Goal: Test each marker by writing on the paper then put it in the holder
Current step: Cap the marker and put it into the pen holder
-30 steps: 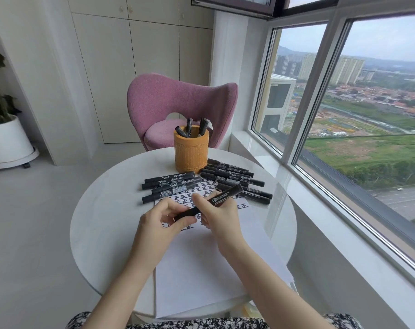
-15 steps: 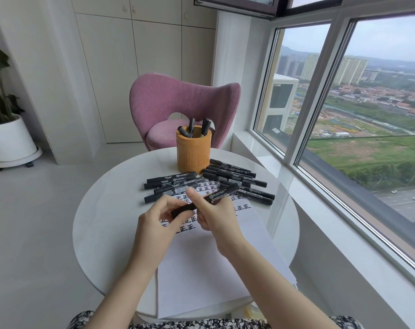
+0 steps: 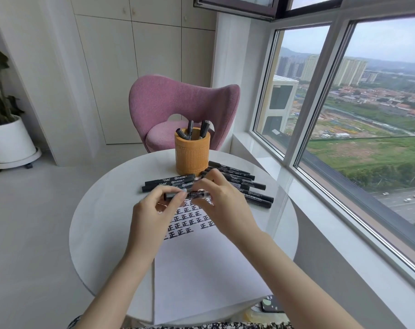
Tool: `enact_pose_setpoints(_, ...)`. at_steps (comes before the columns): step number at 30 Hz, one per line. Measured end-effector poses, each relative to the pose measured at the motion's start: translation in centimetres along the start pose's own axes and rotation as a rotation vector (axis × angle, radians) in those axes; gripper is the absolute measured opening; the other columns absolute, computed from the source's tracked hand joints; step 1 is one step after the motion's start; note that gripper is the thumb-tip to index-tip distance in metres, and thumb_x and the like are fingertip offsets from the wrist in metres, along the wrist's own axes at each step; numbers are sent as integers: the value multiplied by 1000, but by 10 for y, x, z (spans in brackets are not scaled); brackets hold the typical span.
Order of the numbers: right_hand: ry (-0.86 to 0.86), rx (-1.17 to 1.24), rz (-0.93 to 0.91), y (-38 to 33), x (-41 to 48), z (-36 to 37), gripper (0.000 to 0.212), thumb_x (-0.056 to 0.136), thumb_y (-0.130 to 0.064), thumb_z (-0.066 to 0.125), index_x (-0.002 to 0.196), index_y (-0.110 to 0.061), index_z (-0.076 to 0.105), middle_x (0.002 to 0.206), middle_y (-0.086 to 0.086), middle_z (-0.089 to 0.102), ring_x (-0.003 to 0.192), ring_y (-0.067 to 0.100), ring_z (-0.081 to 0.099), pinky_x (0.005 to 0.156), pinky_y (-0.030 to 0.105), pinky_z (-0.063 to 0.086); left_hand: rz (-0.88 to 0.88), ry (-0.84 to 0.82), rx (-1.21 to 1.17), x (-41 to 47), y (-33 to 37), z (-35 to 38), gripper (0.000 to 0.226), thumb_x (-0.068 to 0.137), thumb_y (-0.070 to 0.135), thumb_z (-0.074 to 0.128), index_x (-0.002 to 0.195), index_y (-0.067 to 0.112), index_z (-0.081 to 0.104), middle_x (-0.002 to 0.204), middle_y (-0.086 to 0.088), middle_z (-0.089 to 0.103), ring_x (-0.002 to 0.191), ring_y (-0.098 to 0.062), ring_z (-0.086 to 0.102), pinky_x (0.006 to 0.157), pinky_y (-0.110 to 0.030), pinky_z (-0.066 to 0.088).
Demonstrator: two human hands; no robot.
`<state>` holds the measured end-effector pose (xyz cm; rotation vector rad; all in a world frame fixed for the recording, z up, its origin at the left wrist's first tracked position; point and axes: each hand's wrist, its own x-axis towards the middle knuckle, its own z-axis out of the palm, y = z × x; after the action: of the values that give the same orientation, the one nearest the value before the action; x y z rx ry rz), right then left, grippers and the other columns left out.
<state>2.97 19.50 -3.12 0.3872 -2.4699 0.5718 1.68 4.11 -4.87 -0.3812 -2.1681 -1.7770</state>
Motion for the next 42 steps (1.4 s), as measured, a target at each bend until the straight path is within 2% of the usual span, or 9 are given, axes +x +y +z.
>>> enact_pose_setpoints(7, 96, 276, 162, 14, 40, -1, 12, 83, -11, 72, 90, -4, 66, 91, 3, 55, 71, 19, 56, 69, 33, 49, -45, -24, 68, 18, -5, 5, 6, 87, 27, 62, 89, 23, 66, 84, 7, 70, 80, -5, 63, 68, -6, 45)
enact_pose_setpoints(9, 208, 349, 211, 19, 62, -5, 9, 84, -12, 70, 88, -6, 64, 89, 7, 61, 72, 18, 57, 68, 28, 48, -11, -12, 187, 21, -15, 4, 6, 87, 20, 63, 92, 20, 66, 88, 6, 69, 82, -7, 62, 69, -11, 46)
enact_pose_setpoints(12, 371, 404, 266, 26, 97, -2, 11, 85, -13, 68, 87, -5, 61, 83, 8, 65, 80, 24, 60, 76, 39, 50, 37, 16, 303, 22, -28, 0, 10, 87, 12, 63, 94, 18, 65, 89, 3, 66, 79, -10, 59, 72, -26, 50)
enact_pose_setpoints(17, 469, 472, 318, 26, 141, 4, 12, 88, -11, 64, 97, -7, 58, 82, -2, 60, 79, 14, 58, 85, 43, 49, 139, 41, 476, 22, -41, -5, 14, 84, 7, 65, 95, 17, 65, 91, 4, 63, 87, -14, 53, 79, -26, 45)
enact_pose_setpoints(22, 382, 332, 427, 34, 158, 15, 18, 90, -22, 59, 105, -12, 60, 99, 1, 69, 95, 21, 63, 87, 41, 48, 168, 59, 574, 26, -48, -5, 16, 83, 8, 67, 97, 16, 67, 98, 5, 60, 94, -7, 41, 82, -16, 32)
enact_pose_setpoints(28, 223, 37, 522, 47, 159, 29, 23, 90, -33, 55, 78, -15, 61, 87, 5, 61, 86, 26, 54, 64, 30, 35, 139, 80, 619, 28, -58, -5, 20, 81, 10, 69, 100, 17, 69, 100, 3, 63, 94, -12, 45, 83, -23, 37)
enact_pose_setpoints(33, 105, -47, 537, 53, 155, 37, 29, 88, -33, 62, 81, -5, 66, 104, 13, 63, 95, 32, 61, 67, 31, 39, 164, 97, 694, 27, -57, -4, 22, 77, 11, 73, 98, 15, 70, 96, 0, 66, 91, -24, 53, 80, -39, 47)
enact_pose_setpoints(37, 189, 23, 521, 50, 144, 31, 32, 89, -31, 64, 106, -5, 61, 114, 8, 58, 100, 26, 58, 72, 31, 39, 154, 101, 725, 27, -59, -4, 21, 78, 12, 73, 98, 15, 70, 96, -1, 67, 90, -28, 54, 79, -42, 48)
enact_pose_setpoints(42, 250, 120, 515, 46, 114, 25, 25, 94, -31, 54, 96, -8, 63, 98, 5, 67, 93, 23, 60, 75, 34, 47, 134, 101, 724, 29, -59, -4, 26, 78, 13, 73, 103, 13, 69, 100, -4, 66, 94, -28, 54, 83, -41, 45)
